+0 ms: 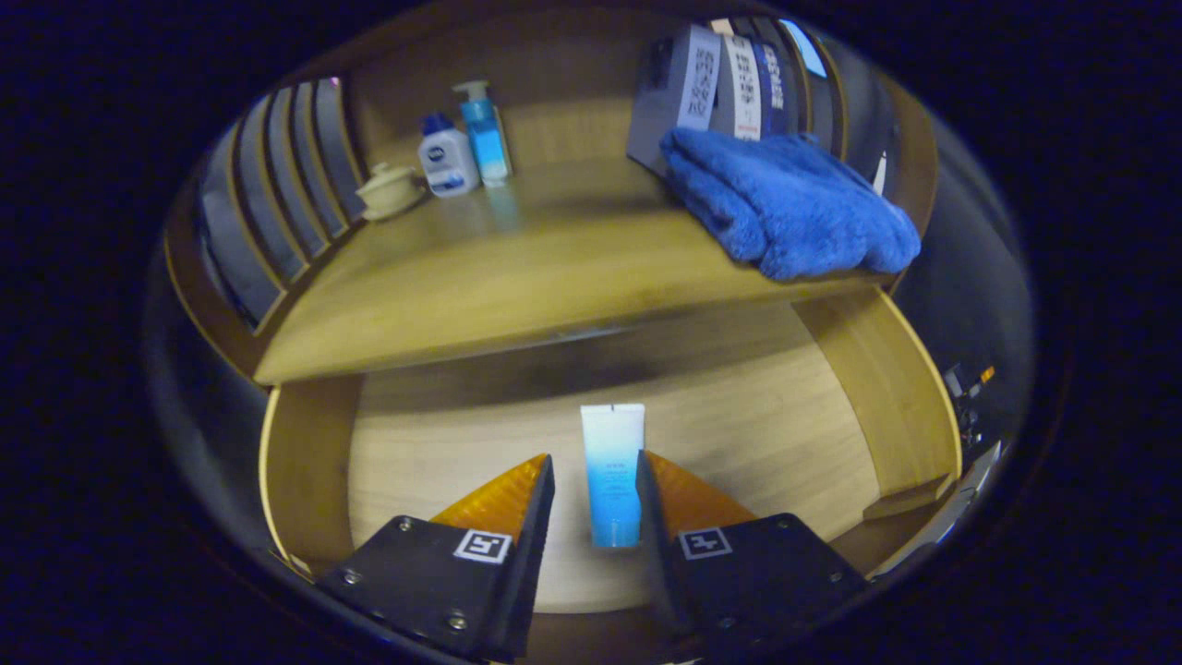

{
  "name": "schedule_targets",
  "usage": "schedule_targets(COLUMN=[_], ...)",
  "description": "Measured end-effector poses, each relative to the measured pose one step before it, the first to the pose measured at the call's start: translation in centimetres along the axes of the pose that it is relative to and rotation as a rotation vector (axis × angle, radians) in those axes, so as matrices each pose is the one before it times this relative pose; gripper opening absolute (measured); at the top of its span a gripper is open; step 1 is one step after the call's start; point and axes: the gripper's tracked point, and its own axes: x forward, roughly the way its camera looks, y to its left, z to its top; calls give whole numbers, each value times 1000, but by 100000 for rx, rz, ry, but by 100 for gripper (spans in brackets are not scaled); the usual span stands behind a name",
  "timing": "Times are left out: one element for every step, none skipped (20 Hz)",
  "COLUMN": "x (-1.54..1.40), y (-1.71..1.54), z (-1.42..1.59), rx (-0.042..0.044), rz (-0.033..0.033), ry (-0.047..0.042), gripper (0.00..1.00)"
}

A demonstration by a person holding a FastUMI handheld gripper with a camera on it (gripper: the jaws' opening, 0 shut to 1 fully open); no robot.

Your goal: Pull open the drawer, take out the items inside it, and place them on the countertop above the cabinet.

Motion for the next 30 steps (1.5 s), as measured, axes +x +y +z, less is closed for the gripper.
schedule_targets(x=[1021,453,676,39,197,-210,532,241,-261,-606,-437,833,-518,-476,-763,-1116,-1195,-1019,-1188,-1396,-1070,-956,-539,-217,192,463,587,876,861,967], y=[-126,-364,-250,142,-210,-95,46,-139,-258,236,142,-71,-52,91,227,126,-167,-252,-243,-42,-32,-19,95,301,381,349,427,501,172,207], z=[-683,-842,-399,-772,-490,-127,308,-377,245,-16,143,-449,-46,-143,86,152,317,375,445,541,1197,1268,1453,1303,1359,1211,1123,1071,762,608], rx=[240,-1592,-1422,-799,21,750,1843,-35,-704,-200,-367,-1213,-1831,-772,-187,311,521,461,190,-432,-502,-223,203,334,-659,-603,-336,-302,-45,-23], rz=[-1215,-1666,-2145,-763,-1067,-71,478,-178,-861,-324,-657,-838,-137,-70,165,51,-437,-800,-761,-971,-793,-467,8,927,1504,1096,1940,1995,1853,1107], ry=[5013,5324,3582,4980,5063,1451,-692,1933,-1891,-348,-1330,-33,-1165,-2317,-3158,-3115,-3274,-3665,-3713,-3796,-3644,-3058,-2805,-2086,-1836,-1395,-926,-1187,-743,201], gripper=[52,51,51,51,53,55,55,55,55,55,39,35,34,34,34,34,34,35,34,34,34,34,34,34,34,34,34,34,34,34])
